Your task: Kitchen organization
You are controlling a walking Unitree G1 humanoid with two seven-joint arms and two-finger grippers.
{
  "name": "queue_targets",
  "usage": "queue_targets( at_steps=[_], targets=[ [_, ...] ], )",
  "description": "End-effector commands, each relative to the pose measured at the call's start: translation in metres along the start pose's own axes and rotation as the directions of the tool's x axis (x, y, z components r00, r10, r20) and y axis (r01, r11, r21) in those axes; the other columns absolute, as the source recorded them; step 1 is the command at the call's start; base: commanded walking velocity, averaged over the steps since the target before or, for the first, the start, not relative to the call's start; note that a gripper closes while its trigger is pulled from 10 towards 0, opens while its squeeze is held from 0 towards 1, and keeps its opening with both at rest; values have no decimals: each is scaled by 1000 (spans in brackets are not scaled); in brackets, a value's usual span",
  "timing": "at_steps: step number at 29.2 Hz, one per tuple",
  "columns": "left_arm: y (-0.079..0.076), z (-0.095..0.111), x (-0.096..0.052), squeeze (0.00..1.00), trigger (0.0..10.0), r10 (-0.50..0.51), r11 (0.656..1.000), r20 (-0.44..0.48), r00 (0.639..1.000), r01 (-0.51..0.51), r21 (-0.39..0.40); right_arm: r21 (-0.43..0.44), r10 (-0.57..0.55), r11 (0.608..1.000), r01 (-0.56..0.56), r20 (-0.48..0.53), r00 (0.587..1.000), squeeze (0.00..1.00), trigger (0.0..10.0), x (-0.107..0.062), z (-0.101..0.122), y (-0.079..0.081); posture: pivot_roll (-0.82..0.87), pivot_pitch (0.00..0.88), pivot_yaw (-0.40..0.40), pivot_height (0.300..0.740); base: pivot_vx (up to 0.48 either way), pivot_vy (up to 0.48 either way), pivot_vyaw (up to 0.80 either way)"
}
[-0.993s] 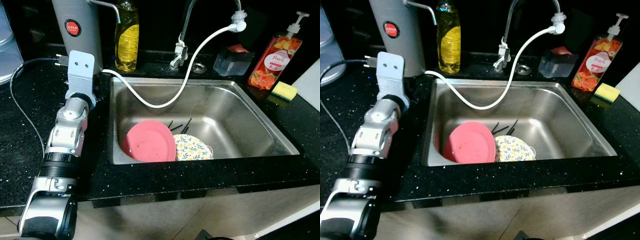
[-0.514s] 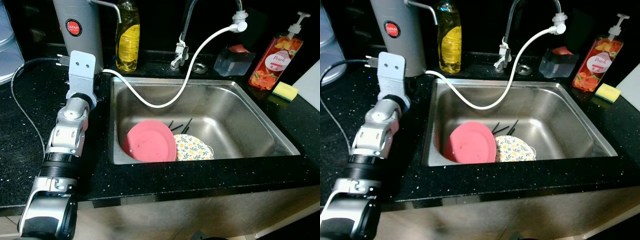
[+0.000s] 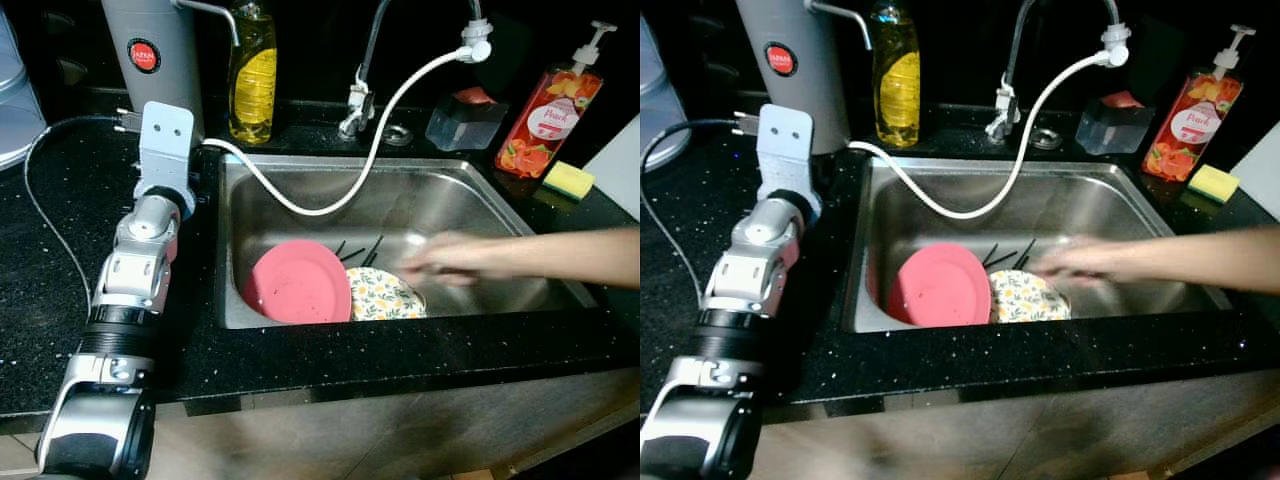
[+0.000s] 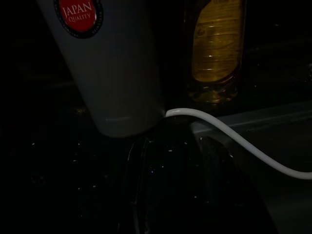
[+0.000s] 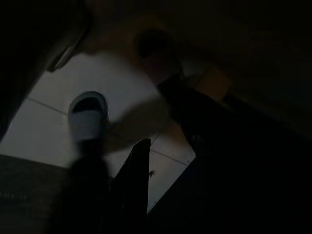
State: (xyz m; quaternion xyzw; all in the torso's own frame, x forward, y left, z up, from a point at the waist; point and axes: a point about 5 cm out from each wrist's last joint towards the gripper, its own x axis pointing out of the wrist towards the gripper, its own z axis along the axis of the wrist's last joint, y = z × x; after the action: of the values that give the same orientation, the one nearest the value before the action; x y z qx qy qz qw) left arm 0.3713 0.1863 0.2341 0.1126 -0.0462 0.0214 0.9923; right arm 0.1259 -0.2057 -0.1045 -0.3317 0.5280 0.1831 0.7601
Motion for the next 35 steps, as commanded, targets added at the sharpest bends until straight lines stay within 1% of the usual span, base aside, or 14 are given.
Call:
queue_targets(
  at_steps=[1,11,14,17,20,23,24,25,27,28,30,31,33,35],
  targets=[
    [-6,-4,0,0,10000,-15,1000,-13,1000,15,-13,16,-7,1000,7,-8,1000,0,10000,0,-3,0,181,0,-74,740,0,0,0],
    [0,-1,-3,0,10000,-21,999,17,1000,22,-42,15,6,1000,-6,-39,999,0,10000,-2,-14,6,191,0,-74,740,0,0,0],
    [3,-1,-3,0,10000,-15,999,18,1000,15,-34,8,13,1000,-12,-48,999,0,10000,-2,-17,8,200,0,-73,740,0,0,0],
    [17,12,-8,0,10000,79,996,95,992,-76,-36,37,7,999,-5,-35,999,0,10000,-1,-12,8,191,0,-57,740,0,0,0],
    [26,18,-13,0,10000,158,987,152,976,-156,-28,53,4,999,-3,-22,1000,0,10000,-1,-7,9,189,0,-53,740,0,0,0],
    [23,44,-27,0,10000,120,987,384,915,-150,50,38,16,999,-16,-19,1000,0,10000,-1,-5,13,205,0,-62,740,0,0,0],
    [23,44,-27,0,10000,120,987,384,915,-150,50,38,16,999,-16,-19,1000,0,10000,-1,-5,13,205,0,-62,740,0,0,0],
    [21,56,-34,0,10000,99,987,458,883,-146,67,28,21,999,-20,-20,1000,0,10000,-1,-6,14,210,0,-67,740,0,0,0],
    [20,62,-37,0,10000,92,986,486,869,-148,77,25,21,999,-21,-21,1000,0,10000,-1,-6,14,210,0,-67,740,0,0,0],
    [21,68,-40,0,10000,93,985,510,855,-153,79,25,20,999,-20,-21,1000,0,10000,-1,-6,13,210,0,-69,740,0,0,0],
    [20,87,-48,0,10000,96,985,576,812,-161,62,24,15,1000,-15,-23,1000,0,10000,-1,-7,10,209,0,-71,740,0,0,0],
    [20,87,-48,0,10000,96,985,576,812,-161,62,24,15,1000,-15,-23,1000,0,10000,-1,-7,10,209,0,-71,740,0,0,0],
    [19,102,-54,0,10000,104,985,624,774,-169,45,24,10,1000,-10,-26,1000,0,10000,-1,-8,8,208,0,-73,740,0,0,0],
    [18,112,-57,0,10000,102,985,658,746,-169,38,24,9,1000,-8,-26,1000,0,10000,-1,-8,7,205,0,-73,740,0,0,0]
  ],
)
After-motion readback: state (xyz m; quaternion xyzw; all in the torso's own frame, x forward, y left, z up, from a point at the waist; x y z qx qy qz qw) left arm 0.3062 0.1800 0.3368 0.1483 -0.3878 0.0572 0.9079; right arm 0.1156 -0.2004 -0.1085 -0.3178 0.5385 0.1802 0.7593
